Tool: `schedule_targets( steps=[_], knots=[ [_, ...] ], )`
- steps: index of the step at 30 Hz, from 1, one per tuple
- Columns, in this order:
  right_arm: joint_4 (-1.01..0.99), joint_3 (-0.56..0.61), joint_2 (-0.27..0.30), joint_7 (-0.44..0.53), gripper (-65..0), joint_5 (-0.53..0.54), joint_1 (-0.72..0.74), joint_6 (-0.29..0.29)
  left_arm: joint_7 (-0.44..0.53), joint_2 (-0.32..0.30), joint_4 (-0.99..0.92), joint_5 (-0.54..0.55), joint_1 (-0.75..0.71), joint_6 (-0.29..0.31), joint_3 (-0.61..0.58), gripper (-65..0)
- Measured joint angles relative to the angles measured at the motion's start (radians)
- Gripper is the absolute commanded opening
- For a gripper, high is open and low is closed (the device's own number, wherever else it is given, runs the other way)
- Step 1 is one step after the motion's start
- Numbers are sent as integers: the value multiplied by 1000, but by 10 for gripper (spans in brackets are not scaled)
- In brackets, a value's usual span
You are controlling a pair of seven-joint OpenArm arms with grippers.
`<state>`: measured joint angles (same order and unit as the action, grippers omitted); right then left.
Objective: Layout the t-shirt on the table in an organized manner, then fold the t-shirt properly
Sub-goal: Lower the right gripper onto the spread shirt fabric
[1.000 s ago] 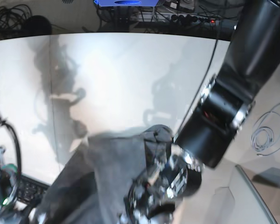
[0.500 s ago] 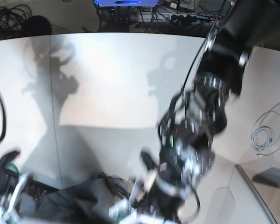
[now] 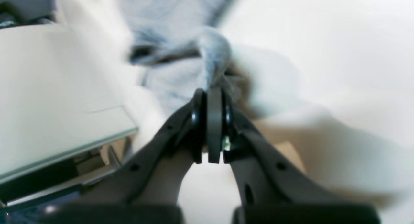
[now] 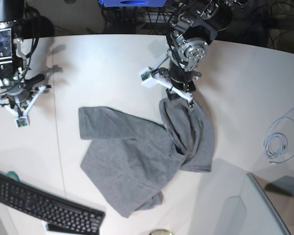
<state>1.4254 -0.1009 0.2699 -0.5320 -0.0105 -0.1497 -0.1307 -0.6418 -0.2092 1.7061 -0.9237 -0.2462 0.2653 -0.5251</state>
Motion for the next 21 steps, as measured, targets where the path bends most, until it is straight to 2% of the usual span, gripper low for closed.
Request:
schedule_targets(
  steps=[4,7,13,15,19,21],
  knots=[
    [68,-20,-47,33,-650,9,-65,-1,24,18,2,0,-50,-3,-26,-650],
    [160,-8,-68,32,-650,4,-101,0,17,3,4,-4,-69,-3,-19,-650],
    [189,128,-106,35,-629,9,-37,0,9,4,3,-11,-128,-4,-20,-650],
    [190,199,-102,40,-569,5,-23,0,16,4,2,-8,-139,-4,-20,-650],
    [180,365,-93,31,-360,3,-16,-1,13,2,0,-11,-148,-5,-10,-650],
    [138,436,-98,35,-296,11,25,-3,-27,2,0,-11,-164,-6,8,-650]
  ],
)
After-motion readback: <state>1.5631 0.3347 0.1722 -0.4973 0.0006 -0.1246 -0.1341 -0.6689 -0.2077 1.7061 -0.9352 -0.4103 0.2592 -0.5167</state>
